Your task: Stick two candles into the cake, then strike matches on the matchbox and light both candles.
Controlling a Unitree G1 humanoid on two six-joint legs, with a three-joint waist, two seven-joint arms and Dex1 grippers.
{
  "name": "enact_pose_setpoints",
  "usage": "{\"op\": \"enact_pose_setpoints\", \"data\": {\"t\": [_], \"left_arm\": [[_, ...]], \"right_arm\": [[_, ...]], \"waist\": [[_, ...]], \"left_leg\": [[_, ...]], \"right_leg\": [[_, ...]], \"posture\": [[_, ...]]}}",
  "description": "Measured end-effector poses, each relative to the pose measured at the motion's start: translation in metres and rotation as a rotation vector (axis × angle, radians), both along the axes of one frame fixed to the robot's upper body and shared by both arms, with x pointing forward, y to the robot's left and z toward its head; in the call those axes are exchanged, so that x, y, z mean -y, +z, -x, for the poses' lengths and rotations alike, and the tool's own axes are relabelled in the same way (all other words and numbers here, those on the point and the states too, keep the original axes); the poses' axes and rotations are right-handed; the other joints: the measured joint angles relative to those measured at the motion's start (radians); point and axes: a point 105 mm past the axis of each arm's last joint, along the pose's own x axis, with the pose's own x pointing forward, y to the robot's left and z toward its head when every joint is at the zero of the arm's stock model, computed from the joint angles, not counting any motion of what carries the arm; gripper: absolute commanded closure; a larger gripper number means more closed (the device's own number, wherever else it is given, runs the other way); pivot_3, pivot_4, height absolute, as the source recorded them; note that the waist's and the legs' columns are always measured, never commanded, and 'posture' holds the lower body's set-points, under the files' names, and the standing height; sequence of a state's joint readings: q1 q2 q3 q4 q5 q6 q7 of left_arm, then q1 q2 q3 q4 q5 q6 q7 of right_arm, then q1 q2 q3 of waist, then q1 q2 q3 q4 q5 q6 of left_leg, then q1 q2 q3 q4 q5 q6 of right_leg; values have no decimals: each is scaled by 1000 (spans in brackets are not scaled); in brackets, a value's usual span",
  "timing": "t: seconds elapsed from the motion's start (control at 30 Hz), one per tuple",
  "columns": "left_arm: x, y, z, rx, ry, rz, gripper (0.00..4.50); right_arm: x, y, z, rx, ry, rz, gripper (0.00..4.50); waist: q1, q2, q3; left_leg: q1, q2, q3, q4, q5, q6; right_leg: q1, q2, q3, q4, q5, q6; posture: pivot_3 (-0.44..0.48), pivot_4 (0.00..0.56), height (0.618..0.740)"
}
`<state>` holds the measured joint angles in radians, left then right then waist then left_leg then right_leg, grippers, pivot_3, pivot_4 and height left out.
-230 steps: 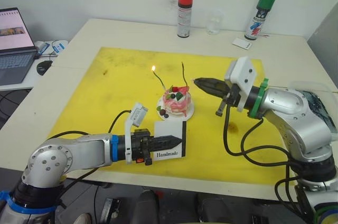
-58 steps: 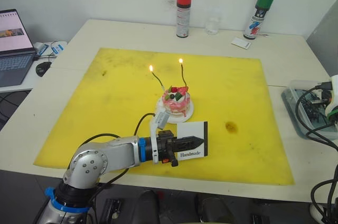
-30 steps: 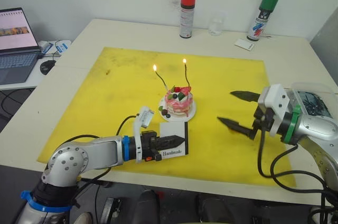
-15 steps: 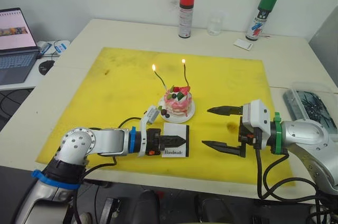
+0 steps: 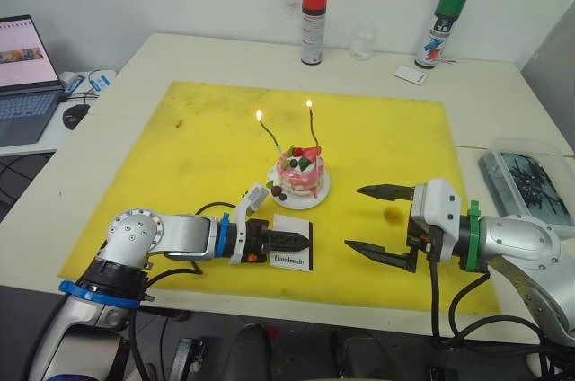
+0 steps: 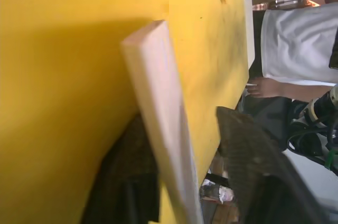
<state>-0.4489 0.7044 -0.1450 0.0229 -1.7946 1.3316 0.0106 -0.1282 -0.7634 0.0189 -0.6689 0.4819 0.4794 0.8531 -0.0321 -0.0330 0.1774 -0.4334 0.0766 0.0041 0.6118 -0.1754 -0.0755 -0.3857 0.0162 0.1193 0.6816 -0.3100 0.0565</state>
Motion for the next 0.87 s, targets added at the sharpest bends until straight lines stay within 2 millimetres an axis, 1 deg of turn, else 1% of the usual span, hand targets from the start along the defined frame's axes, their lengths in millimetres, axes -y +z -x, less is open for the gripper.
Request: {"op": "enact_pose_setpoints", "data": {"t": [0.1, 0.13, 0.17, 0.2, 0.23, 0.27, 0.3, 0.33, 0.37, 0.47, 0.5, 0.57, 0.67, 0.7, 0.83, 0.87], "left_arm": [[-13, 5, 3, 30, 18, -23, 802], [-26, 9, 8, 58, 28, -52, 456], [-37, 13, 11, 79, 38, -84, 199], [-51, 20, 12, 132, 56, -137, 17], [-66, 28, 12, 193, 77, -200, 17], [-77, 35, 12, 257, 86, -255, 17], [-83, 41, 13, 320, 83, -298, 17], [-93, 50, 11, 424, 81, -353, 17], [-103, 58, 5, 528, 88, -402, 17], [-141, 90, -21, 827, 143, -538, 17], [-152, 97, -26, 899, 154, -571, 17], [-165, 104, -34, 996, 150, -614, 17], [-179, 108, -47, 1076, 170, -663, 17], [-180, 111, -51, 1096, 179, -659, 17], [-174, 122, -64, 1160, 190, -628, 17], [-172, 122, -66, 1164, 182, -624, 17]], "right_arm": [[2, -3, -1, -2, 3, 9, 0], [3, -3, -1, 0, 11, 11, 0], [6, -5, -2, -6, 7, 19, 0], [10, -6, -4, -9, 1, 29, 0], [15, -7, -6, -11, -13, 36, 0], [20, -8, -8, -12, -24, 38, 0], [23, -8, -10, -12, -30, 41, 0], [28, -8, -12, -11, -38, 45, 0], [32, -7, -15, -9, -49, 45, 0], [47, -1, -23, -13, -78, 41, 0], [50, 3, -25, -9, -83, 37, 0], [57, 7, -26, -15, -90, 36, 0], [68, 12, -28, -45, -122, 14, 0], [72, 15, -28, -55, -138, 3, 0], [81, 21, -30, -70, -191, -31, 0], [82, 21, -31, -71, -196, -33, 0]], "waist": [[-4, 0, 0], [-11, -1, 0], [-14, -2, 0], [-18, -2, 1], [-18, -1, 0], [-17, -1, 1], [-17, -1, 1], [-17, -1, 1], [-15, -1, 1], [-5, 0, 1], [-3, 0, 1], [1, 0, 1], [6, -1, 1], [6, -1, 1], [3, -1, 1], [3, -1, 1]], "left_leg": [[0, 0, 0, -1, 0, 0], [0, 1, 1, -1, 0, 0], [0, 1, 1, -2, 0, 0], [0, 1, 0, -2, 0, 0], [0, 1, 1, -2, 0, 0], [0, 1, 1, -2, 0, 0], [0, 1, 2, -2, 0, 0], [0, 0, 4, -2, 0, 0], [0, 0, 5, -2, 0, 0], [1, 0, 5, -2, 0, 0], [1, 0, 5, -2, 0, 0], [1, 0, 6, -2, 0, 0], [-1, 1, 6, -2, 0, 0], [-1, 1, 6, -3, 0, 0], [-1, 2, 5, -3, -1, 0], [-1, 2, 5, -3, -1, 0]], "right_leg": [[0, 0, 0, 0, 0, 0], [-2, 0, 1, 0, 0, -1], [-2, 1, 0, 0, 0, -1], [-2, 1, 0, 1, -1, -2], [-2, 1, 0, 0, -1, -2], [-2, 0, 0, 0, -1, -2], [-2, 0, 0, 0, -2, -4], [-3, -1, 1, -1, -4, -7], [-3, -2, 1, -1, -4, -8], [-4, -2, 1, -1, -5, -9], [-4, -2, 1, -1, -5, -9], [-4, -2, 1, -1, -6, -10], [-3, -2, 0, -1, -6, -10], [-3, -2, 0, -1, -3, -6], [-3, -1, 0, 0, -3, -5], [-3, -1, 0, 0, -3, -5]], "posture": [[0, 150, 740], [0, 150, 740], [0, 150, 740], [0, 150, 740], [0, 150, 740], [0, 150, 740], [0, 150, 740], [0, 150, 740], [0, 150, 740], [0, 150, 740], [0, 150, 740], [0, 150, 740], [0, 150, 740], [0, 150, 740], [0, 150, 740], [0, 150, 740]]}}
